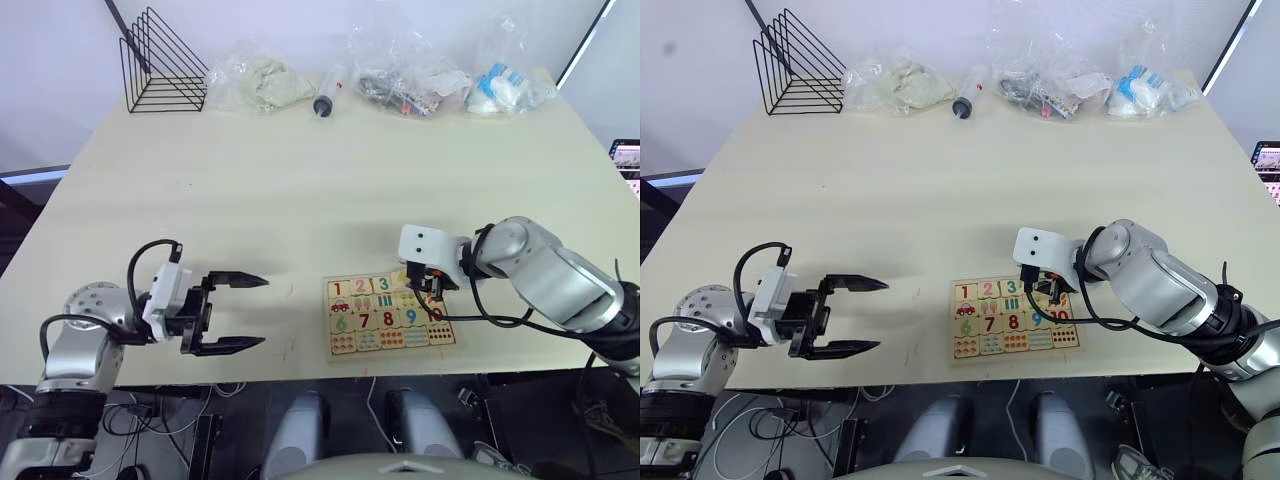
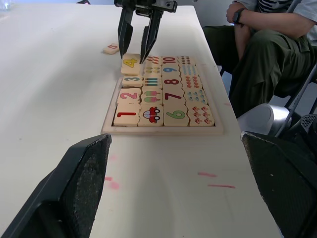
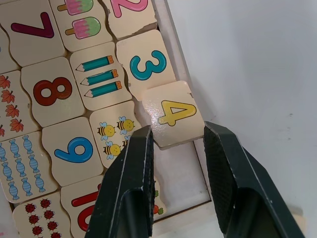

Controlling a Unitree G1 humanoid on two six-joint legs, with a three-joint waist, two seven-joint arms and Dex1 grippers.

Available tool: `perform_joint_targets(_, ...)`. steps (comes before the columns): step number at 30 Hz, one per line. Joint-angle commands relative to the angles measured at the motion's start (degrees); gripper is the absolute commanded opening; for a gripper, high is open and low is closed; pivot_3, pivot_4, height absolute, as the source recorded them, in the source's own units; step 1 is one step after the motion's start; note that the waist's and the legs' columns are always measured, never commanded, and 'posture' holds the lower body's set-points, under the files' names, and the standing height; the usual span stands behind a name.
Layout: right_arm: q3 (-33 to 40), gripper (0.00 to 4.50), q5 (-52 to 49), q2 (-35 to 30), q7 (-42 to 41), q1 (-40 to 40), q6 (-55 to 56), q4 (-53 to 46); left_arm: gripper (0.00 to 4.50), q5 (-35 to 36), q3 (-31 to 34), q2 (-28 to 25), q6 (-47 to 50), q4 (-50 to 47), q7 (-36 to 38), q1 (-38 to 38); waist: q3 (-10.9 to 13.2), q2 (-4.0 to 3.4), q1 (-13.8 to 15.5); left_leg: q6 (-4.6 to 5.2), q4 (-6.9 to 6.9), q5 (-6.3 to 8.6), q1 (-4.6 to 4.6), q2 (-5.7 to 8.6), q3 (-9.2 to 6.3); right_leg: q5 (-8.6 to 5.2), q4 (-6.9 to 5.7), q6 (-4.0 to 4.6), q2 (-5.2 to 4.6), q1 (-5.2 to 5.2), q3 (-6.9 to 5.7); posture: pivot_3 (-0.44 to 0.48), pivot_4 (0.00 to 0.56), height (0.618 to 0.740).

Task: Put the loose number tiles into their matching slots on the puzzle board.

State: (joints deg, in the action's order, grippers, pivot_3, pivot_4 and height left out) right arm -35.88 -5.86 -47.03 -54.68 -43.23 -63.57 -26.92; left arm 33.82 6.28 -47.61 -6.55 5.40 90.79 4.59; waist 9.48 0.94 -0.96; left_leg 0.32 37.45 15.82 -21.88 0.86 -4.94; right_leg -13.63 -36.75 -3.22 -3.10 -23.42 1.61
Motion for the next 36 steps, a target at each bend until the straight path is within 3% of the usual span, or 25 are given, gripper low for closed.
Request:
perform_joint_targets(1,0.14,0.88,0.35,-0.57,-0.14,-1.04,0.14,-0.78,4.50,0.53,1.36,-0.17,-0.33,-1.53,1.40,0.03,0.00,0.00,0.00,0.00,0.00,0.00,0.00,0.00,0.00,0.00,0.00,0.00,0.00,0.00,0.00,0.000,0.150,0.740)
perform_joint_targets(36,-0.73,0.88,0.15,-1.32,-0.15,0.21,0.45,-1.66,4.50,0.71,1.14,-0.25,-0.89,-1.26,1.71,-0.49,0.00,0.00,-0.01,0.00,0.01,0.00,0.00,0.00,0.00,0.00,-0.01,0.00,0.00,0.00,0.00,0.000,0.150,0.740)
